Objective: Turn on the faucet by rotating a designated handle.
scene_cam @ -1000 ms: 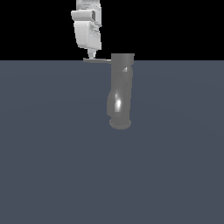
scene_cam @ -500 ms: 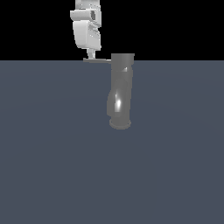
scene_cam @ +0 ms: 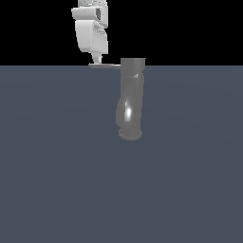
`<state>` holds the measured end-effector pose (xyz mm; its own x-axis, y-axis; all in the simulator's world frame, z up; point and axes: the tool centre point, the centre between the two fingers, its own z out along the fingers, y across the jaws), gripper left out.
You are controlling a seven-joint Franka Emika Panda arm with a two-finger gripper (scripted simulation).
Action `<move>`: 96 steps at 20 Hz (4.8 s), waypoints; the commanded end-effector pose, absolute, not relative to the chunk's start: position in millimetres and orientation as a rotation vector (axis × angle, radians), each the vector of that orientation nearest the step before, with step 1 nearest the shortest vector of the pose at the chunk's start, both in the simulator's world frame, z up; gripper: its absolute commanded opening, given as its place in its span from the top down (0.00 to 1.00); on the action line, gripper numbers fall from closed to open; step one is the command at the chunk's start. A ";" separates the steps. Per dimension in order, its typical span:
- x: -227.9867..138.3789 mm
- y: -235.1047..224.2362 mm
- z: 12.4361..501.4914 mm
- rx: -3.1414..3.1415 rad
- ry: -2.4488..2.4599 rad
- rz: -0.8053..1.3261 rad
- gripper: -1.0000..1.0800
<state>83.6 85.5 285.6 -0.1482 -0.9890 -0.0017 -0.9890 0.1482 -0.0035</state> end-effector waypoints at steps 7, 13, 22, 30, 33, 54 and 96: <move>58.6 86.1 285.6 -2.048 2.382 0.000 1.00; 41.3 87.6 285.5 -2.048 2.382 0.000 1.00; 14.0 89.9 285.5 -2.048 2.382 0.000 1.00; 2.4 74.4 285.6 -2.042 2.384 -0.004 1.00; -6.2 67.8 285.8 -2.042 2.384 -0.004 1.00; -66.4 21.8 285.8 -2.047 2.383 0.000 1.00; -20.8 -131.8 285.5 -2.059 2.373 0.000 1.00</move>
<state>-22.0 -111.0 285.7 -0.1134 -0.9935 -0.0037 -0.9936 0.1134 0.0022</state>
